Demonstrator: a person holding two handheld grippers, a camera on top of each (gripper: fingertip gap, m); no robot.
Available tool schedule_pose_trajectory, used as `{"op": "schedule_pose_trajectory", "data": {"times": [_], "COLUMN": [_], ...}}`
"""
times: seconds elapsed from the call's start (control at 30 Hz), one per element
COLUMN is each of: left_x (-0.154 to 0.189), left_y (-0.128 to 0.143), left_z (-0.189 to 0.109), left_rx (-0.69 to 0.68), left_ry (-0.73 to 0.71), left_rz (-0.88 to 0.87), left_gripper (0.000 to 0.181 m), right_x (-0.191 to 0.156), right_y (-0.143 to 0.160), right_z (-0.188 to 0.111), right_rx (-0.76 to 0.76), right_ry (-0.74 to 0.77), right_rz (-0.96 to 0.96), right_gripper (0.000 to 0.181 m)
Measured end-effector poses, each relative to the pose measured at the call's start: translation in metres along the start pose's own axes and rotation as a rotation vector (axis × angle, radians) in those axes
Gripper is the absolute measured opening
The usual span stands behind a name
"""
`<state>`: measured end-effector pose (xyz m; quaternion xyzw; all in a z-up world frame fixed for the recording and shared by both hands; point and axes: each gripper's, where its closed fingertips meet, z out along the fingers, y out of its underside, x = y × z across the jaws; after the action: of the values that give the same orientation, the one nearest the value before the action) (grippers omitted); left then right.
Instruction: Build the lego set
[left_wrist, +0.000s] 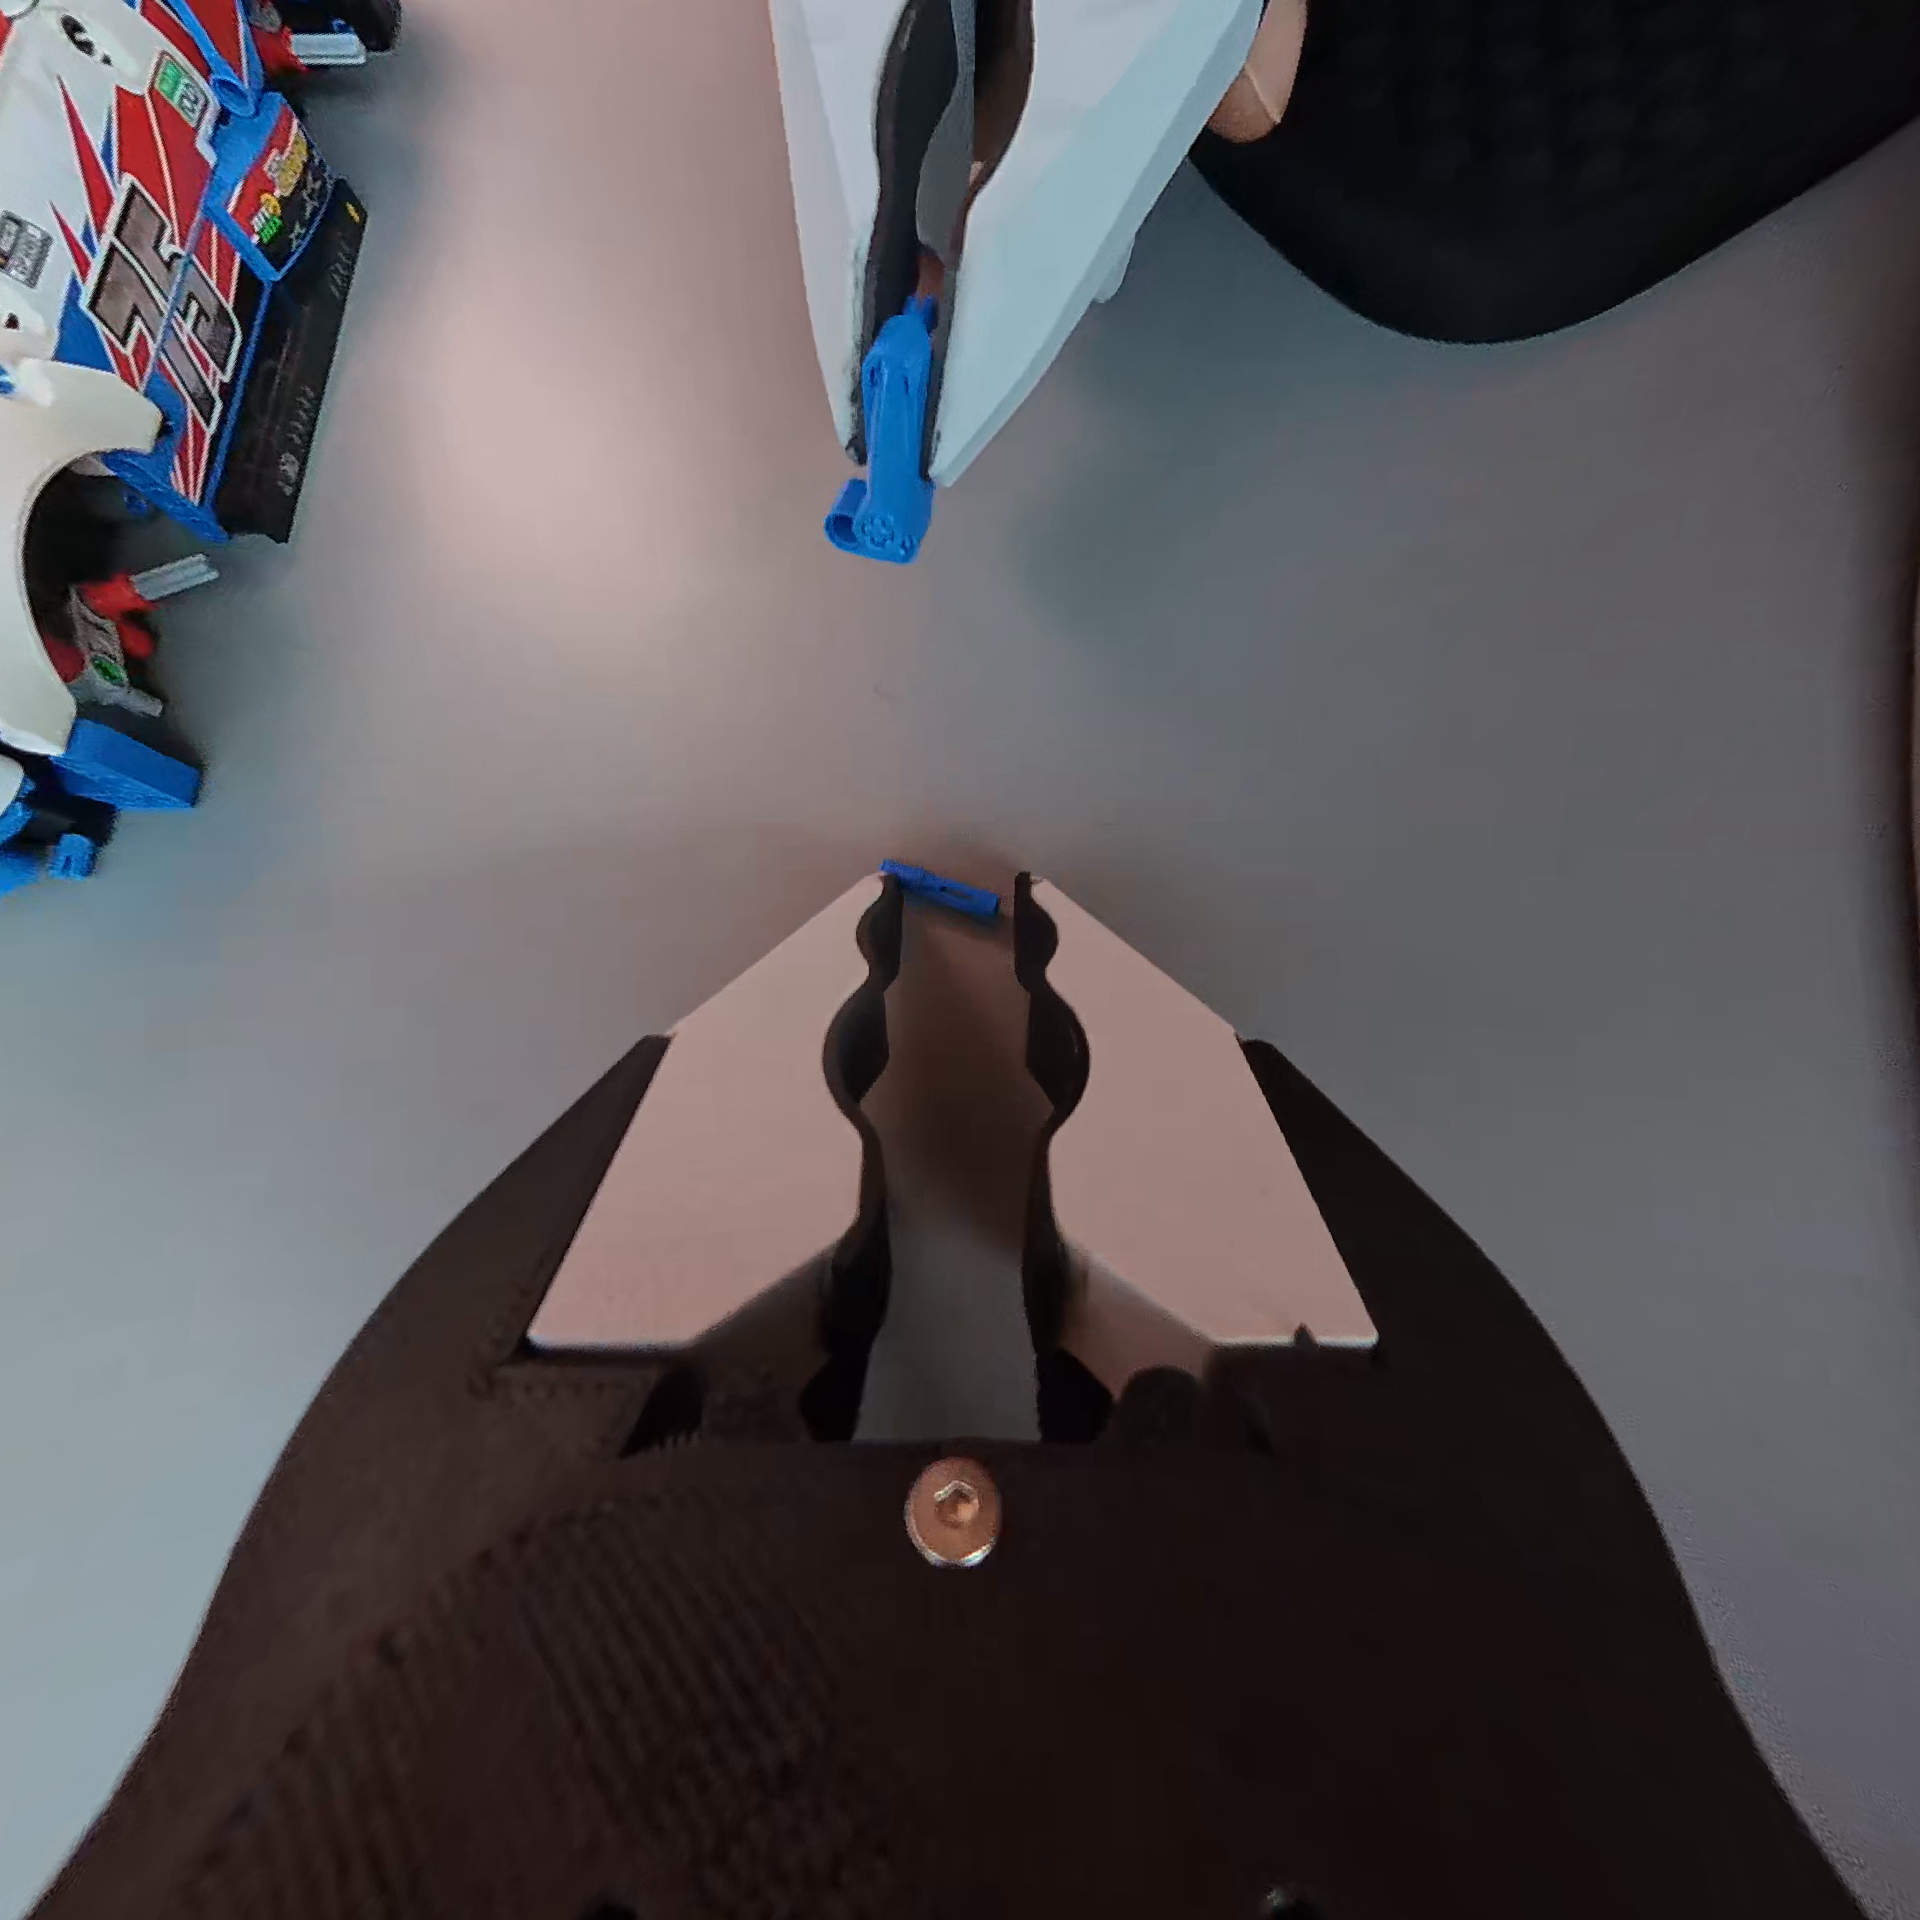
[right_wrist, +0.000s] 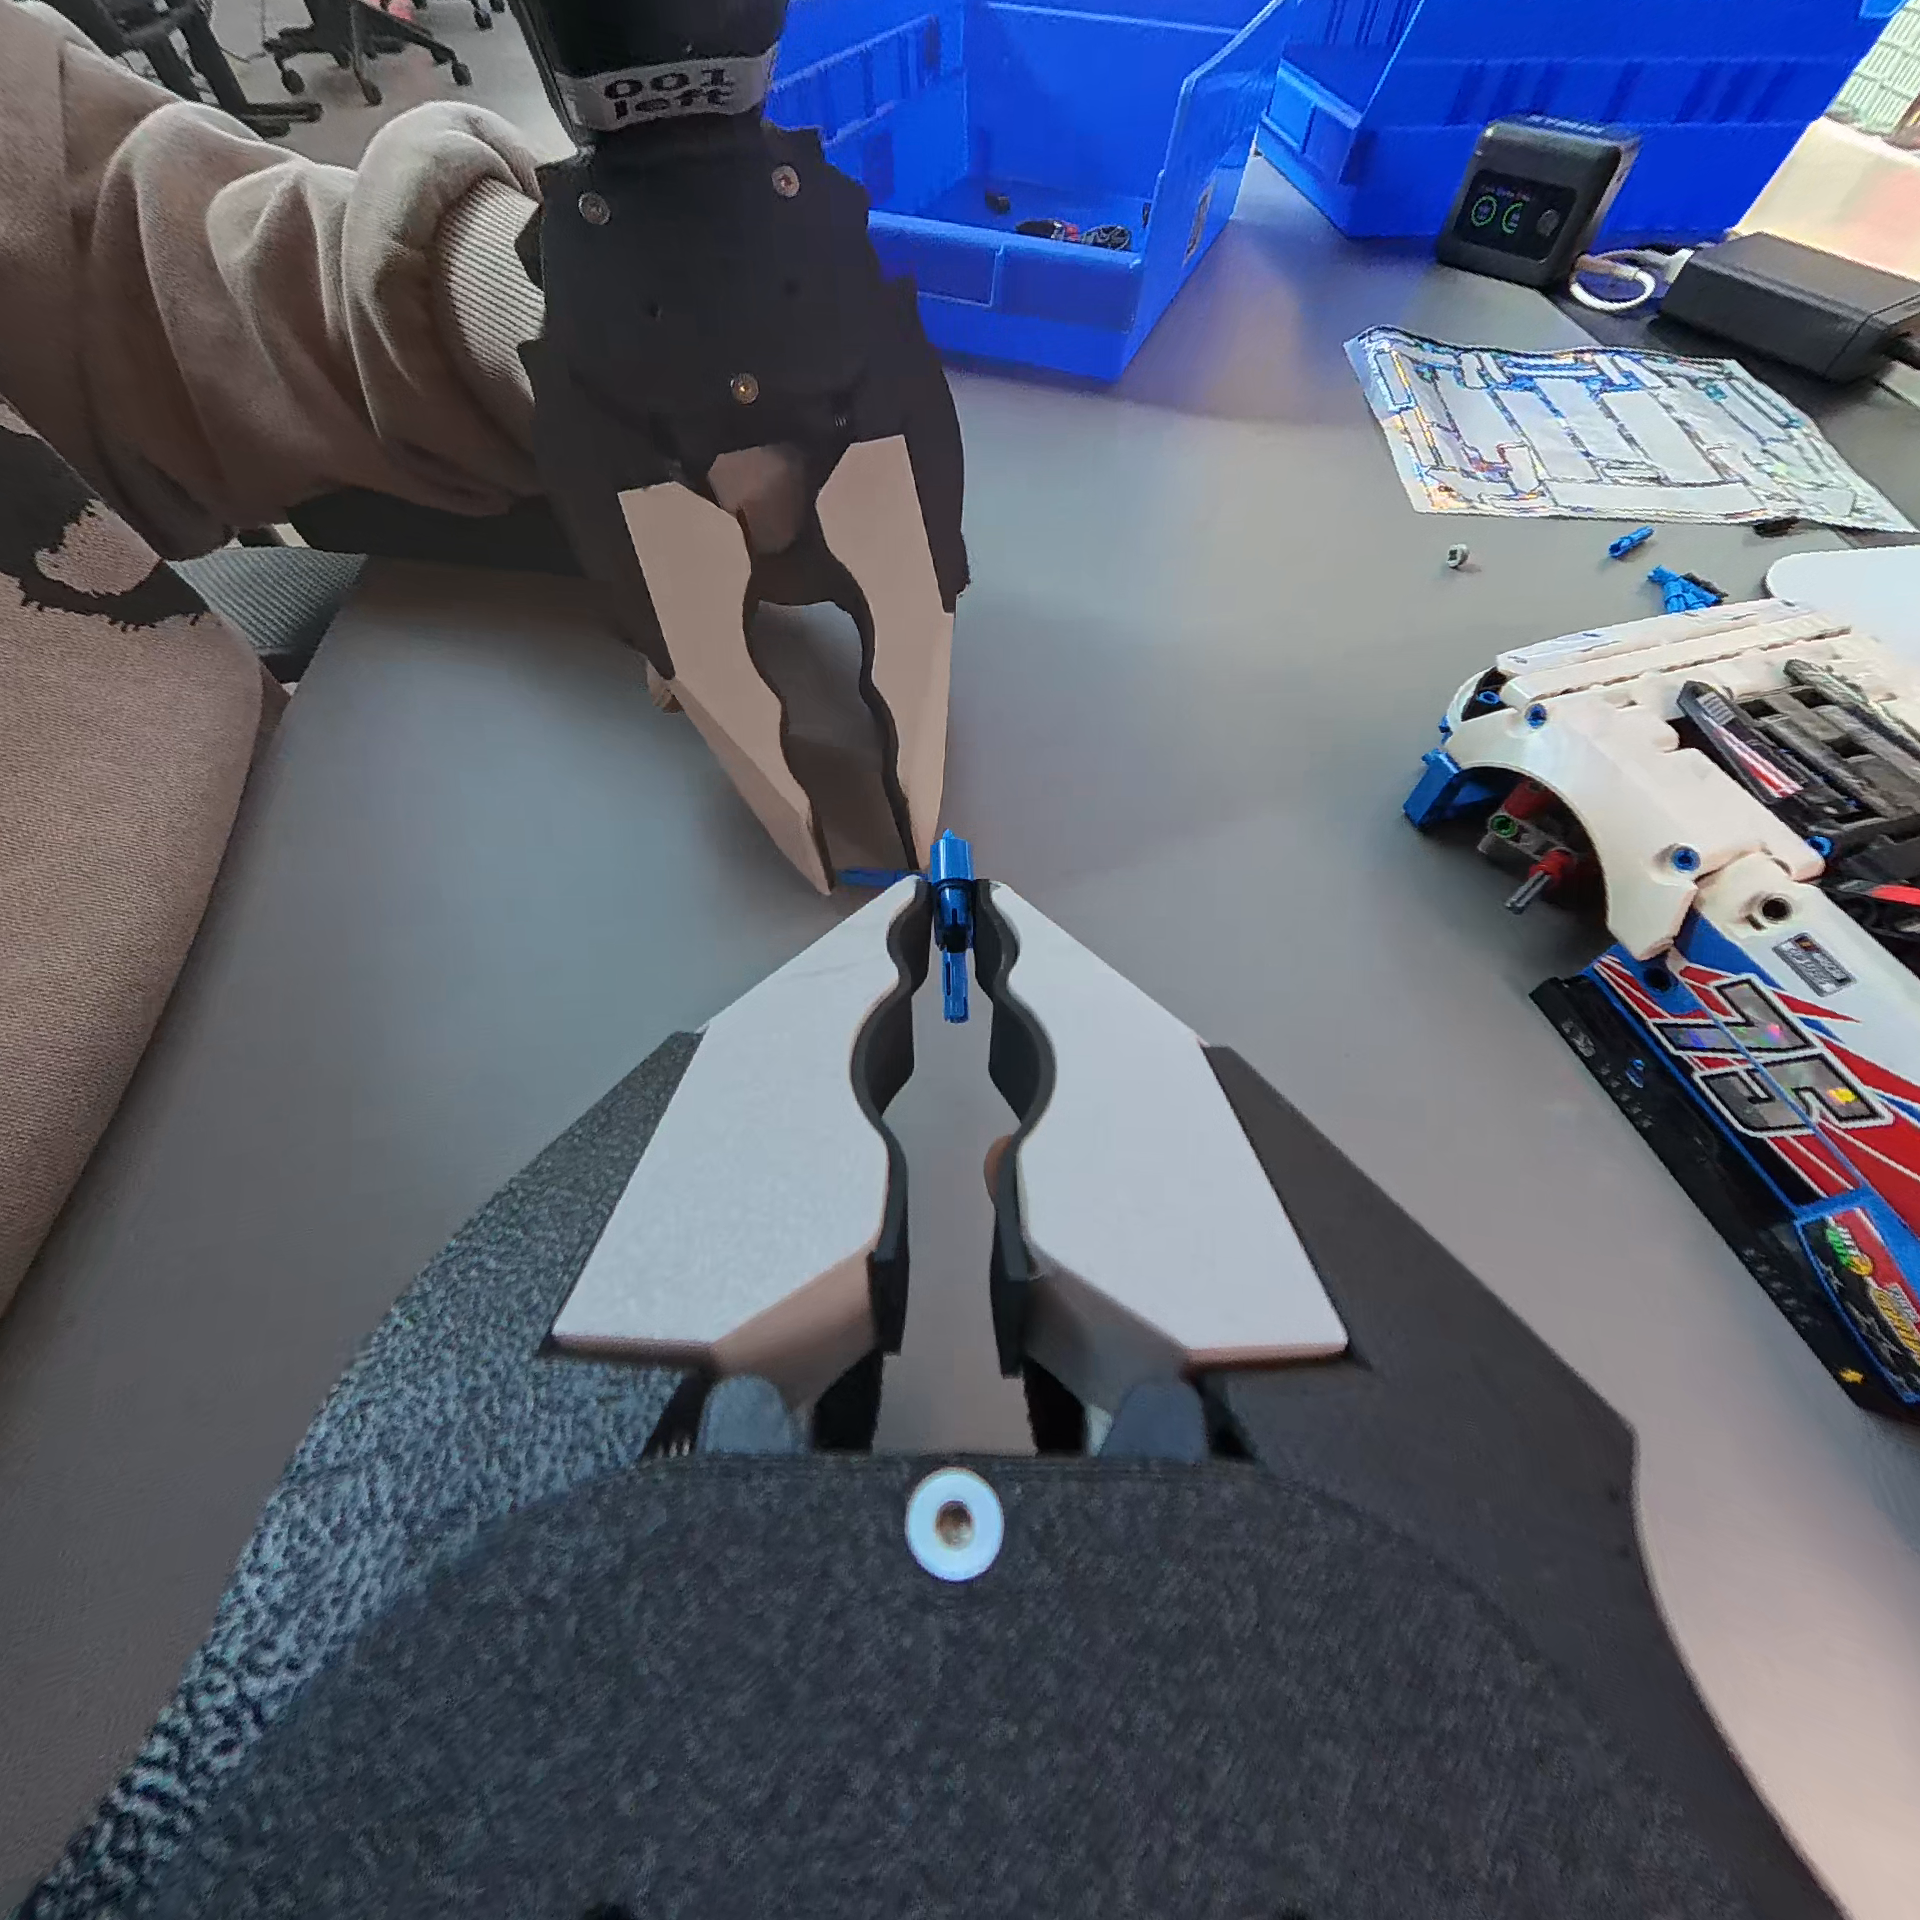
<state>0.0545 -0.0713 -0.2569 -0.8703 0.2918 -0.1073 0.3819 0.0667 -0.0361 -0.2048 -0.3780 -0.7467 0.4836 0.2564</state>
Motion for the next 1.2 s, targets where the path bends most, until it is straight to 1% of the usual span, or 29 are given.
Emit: {"op": "schedule_pose_trajectory", "data": {"times": [0.17, 0.47, 0.6, 0.7, 0.93, 1.1, 1.17, 1.2], "left_x": [-0.012, -0.020, -0.022, -0.024, -0.025, -0.026, -0.027, -0.027], "left_y": [0.004, 0.009, 0.010, 0.010, 0.010, 0.010, 0.009, 0.009], "left_z": [-0.005, -0.008, -0.008, -0.008, -0.009, -0.008, -0.007, -0.007], "left_rx": [-0.004, -0.013, -0.020, -0.018, -0.010, -0.008, -0.012, -0.015], "left_ry": [-0.053, -0.068, -0.088, -0.096, -0.095, -0.094, -0.098, -0.098], "left_rz": [0.004, -0.058, -0.041, -0.025, -0.029, -0.041, -0.029, -0.016], "left_gripper": [0.010, 0.013, 0.004, 0.003, 0.009, 0.009, 0.003, 0.003], "right_x": [0.000, -0.001, -0.001, -0.002, -0.003, -0.003, -0.003, -0.003], "right_y": [0.000, 0.001, 0.001, 0.002, 0.003, 0.003, 0.004, 0.004], "right_z": [-0.001, -0.002, -0.001, 0.000, 0.001, 0.002, 0.003, 0.003], "right_rx": [0.002, 0.000, 0.002, 0.001, -0.007, -0.009, -0.007, -0.007], "right_ry": [-0.003, -0.005, -0.006, -0.013, -0.016, -0.020, -0.022, -0.023], "right_rz": [0.000, -0.001, 0.000, 0.000, -0.002, -0.001, 0.001, 0.000], "right_gripper": [0.004, 0.004, 0.004, 0.005, 0.005, 0.004, 0.005, 0.004]}}
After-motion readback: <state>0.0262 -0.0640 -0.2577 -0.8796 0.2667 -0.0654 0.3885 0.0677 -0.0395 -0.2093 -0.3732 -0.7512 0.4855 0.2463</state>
